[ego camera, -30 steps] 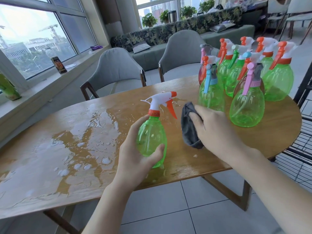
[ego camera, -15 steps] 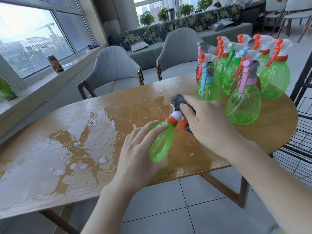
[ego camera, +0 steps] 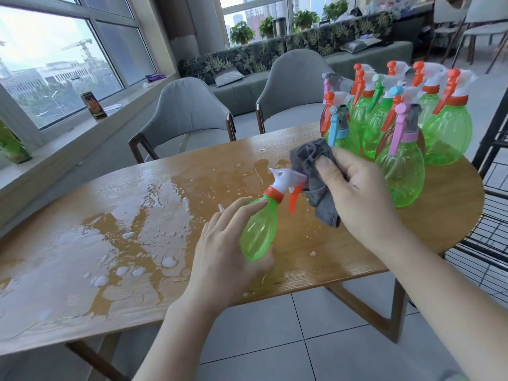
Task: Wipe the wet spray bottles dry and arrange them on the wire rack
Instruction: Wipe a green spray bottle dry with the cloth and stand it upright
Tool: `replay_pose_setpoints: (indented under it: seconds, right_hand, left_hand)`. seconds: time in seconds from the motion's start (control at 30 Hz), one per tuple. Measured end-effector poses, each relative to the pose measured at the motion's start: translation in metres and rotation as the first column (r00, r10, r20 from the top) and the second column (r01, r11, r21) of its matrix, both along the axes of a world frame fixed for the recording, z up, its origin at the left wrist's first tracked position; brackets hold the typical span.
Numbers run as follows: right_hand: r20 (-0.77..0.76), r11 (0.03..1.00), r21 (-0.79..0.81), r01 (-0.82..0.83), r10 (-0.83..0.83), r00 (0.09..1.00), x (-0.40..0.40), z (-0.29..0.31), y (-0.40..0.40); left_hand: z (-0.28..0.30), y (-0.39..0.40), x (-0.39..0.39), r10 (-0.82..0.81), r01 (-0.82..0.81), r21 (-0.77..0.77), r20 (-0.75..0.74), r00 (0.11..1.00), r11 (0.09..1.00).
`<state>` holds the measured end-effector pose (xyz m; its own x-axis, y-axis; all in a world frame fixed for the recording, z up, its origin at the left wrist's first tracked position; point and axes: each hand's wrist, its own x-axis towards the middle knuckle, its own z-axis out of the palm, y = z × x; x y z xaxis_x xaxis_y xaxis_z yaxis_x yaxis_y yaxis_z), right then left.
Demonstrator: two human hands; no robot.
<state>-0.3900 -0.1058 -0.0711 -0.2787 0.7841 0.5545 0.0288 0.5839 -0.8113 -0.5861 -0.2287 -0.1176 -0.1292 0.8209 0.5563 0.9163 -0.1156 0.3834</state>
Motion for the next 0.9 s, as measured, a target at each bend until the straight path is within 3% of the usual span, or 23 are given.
replay_pose_setpoints:
  seconds: [0.07, 0.17, 0.27, 0.4, 0.5, 0.6, 0.73, 0.83, 0.9]
  right_hand:
    - [-0.065, 0.991, -0.029, 0.134, -0.135, 0.989, 0.002, -0.004, 0.002]
    - [-0.028, 0.969, -0.057, 0.239, -0.241, 0.97, 0.001, -0.01, 0.0]
    - [0.049, 0.975, -0.199, 0.101, -0.094, 0.994, -0.01, -0.017, -0.013]
    - [0.064, 0.948, -0.318, -0.016, 0.038, 0.997, -0.033, -0.026, -0.026]
    - [-0.078, 0.911, -0.403, -0.089, 0.062, 0.995, -0.044, -0.022, -0.026]
    - [-0.319, 0.823, -0.521, -0.226, 0.057, 0.946, -0.052, -0.019, -0.027]
    - [-0.438, 0.812, -0.513, -0.278, 0.031, 0.898, -0.051, -0.014, -0.031]
    - [-0.554, 0.787, -0.497, -0.366, 0.037, 0.832, -0.045, -0.007, -0.032]
    - [-0.555, 0.774, -0.5, -0.388, 0.058, 0.83, -0.042, -0.007, -0.034]
  left_hand:
    - [-0.001, -0.002, -0.007, -0.003, 0.006, -0.019, 0.123, 0.992, 1.0]
    - [-0.004, -0.004, -0.015, 0.029, -0.04, 0.029, 0.292, 0.956, 0.999]
    - [-0.007, -0.002, -0.014, 0.056, -0.091, 0.083, 0.355, 0.933, 0.992]
    - [-0.008, -0.001, -0.007, 0.064, -0.085, 0.057, 0.3, 0.952, 0.995]
    - [-0.009, -0.001, -0.001, 0.053, -0.06, 0.017, 0.265, 0.963, 0.998]
    - [-0.009, 0.0, 0.002, 0.032, -0.033, 0.002, 0.244, 0.969, 0.999]
    - [-0.008, -0.003, -0.001, -0.048, 0.045, 0.016, 0.243, 0.969, 0.999]
    - [-0.006, -0.007, 0.003, -0.182, 0.18, 0.042, 0.402, 0.897, 0.983]
    - [-0.006, -0.008, 0.012, -0.234, 0.236, 0.057, 0.483, 0.844, 0.97]
